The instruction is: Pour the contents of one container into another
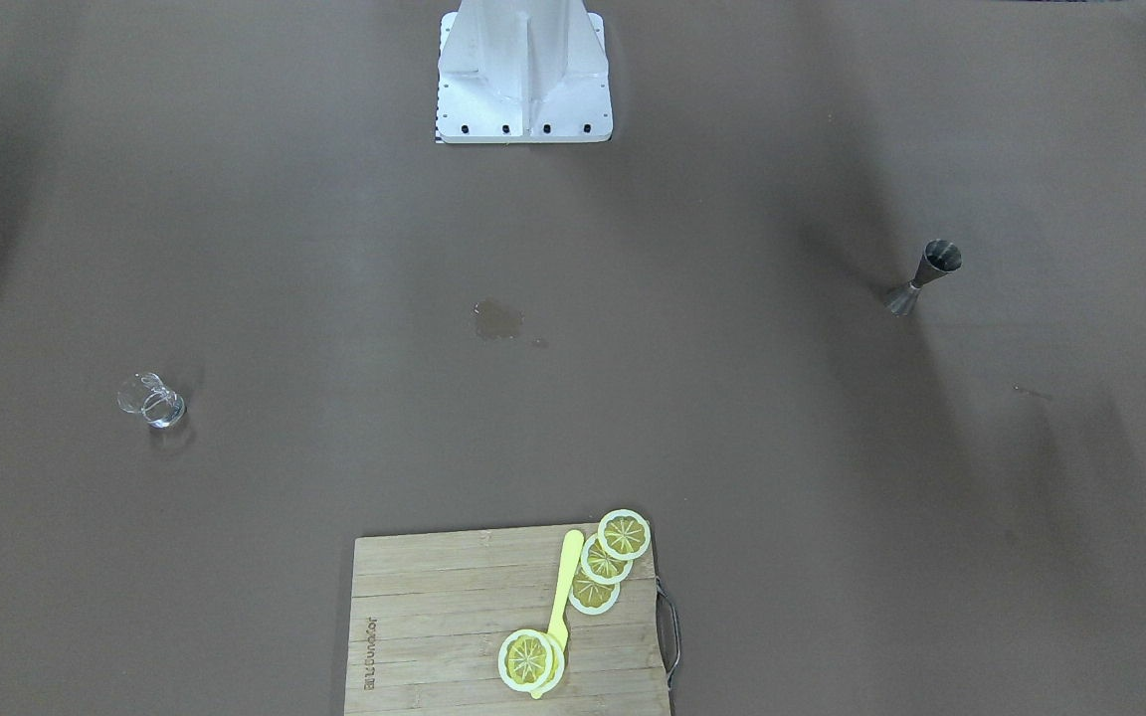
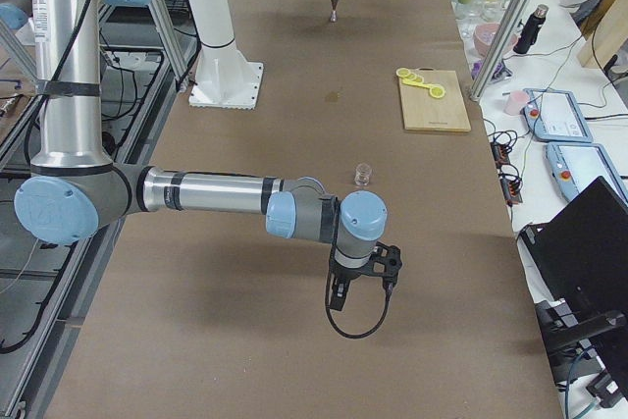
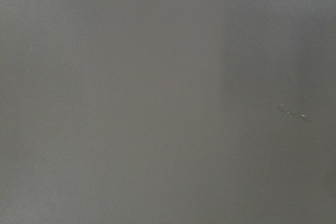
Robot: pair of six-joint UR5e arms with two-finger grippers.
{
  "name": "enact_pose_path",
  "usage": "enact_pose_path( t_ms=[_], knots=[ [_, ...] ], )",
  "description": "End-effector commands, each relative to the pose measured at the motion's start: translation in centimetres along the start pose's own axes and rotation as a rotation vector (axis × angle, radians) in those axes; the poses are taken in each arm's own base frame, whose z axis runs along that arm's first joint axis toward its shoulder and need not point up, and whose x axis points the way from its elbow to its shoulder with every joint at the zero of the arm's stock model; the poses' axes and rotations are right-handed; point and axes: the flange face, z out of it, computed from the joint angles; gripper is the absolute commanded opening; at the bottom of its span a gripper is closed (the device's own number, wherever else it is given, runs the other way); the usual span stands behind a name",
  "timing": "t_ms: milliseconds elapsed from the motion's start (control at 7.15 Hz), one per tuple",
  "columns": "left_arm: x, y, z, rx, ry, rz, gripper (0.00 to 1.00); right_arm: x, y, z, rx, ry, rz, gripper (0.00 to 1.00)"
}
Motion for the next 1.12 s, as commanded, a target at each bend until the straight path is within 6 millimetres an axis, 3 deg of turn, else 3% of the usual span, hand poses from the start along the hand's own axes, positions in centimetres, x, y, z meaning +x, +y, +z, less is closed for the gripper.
enact_pose_path(
  t_ms=[0,140,420,980],
  knots=[
    [2.2,-0.5,-2.1,-0.036,-0.032,-0.013,0.99,-0.1,0.0,-0.1,0.002,-0.001,-0.001,1.0],
    [1.5,0.2,-2.0,-0.032,-0.055,-0.012,0.99,0.0,0.0,0.0,0.001,-0.001,0.0,1.0],
    [1.4,3.9,-2.6,-0.025,-0.051,-0.002,0.99,0.0,0.0,0.0,-0.001,-0.001,0.003,1.0],
    [0.8,4.3,-1.8,-0.027,-0.056,-0.009,0.99,-0.1,0.0,-0.1,0.002,-0.001,0.001,1.0]
  ],
)
